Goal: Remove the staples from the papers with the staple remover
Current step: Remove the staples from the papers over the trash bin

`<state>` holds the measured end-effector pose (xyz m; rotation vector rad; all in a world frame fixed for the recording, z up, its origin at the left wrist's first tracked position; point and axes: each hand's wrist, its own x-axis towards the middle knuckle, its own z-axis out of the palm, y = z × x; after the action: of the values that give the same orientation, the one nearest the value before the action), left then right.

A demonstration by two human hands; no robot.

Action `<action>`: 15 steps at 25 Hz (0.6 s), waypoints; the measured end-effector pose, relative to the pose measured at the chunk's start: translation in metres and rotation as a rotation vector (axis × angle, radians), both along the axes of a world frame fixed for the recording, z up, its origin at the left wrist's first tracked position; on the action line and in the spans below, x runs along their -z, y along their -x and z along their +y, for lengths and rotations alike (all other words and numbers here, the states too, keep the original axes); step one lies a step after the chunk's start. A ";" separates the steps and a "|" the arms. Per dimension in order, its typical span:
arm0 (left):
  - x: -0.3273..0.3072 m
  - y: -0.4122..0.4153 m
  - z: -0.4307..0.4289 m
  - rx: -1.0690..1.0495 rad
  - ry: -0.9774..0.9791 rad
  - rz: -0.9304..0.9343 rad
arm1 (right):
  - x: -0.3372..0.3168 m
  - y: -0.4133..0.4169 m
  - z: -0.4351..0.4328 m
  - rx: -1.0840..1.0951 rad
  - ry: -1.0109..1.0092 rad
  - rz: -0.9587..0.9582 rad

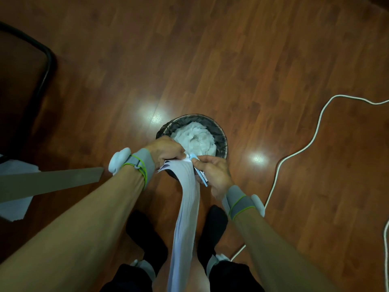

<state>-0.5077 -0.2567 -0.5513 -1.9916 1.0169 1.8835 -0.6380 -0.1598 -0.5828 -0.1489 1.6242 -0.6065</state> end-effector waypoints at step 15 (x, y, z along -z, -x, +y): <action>0.005 -0.001 0.005 -0.068 0.037 0.035 | 0.005 0.003 -0.013 0.090 -0.092 -0.071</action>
<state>-0.5064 -0.2520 -0.5560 -2.0455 1.0118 1.9551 -0.6415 -0.1725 -0.5874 0.0138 1.5928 -0.5977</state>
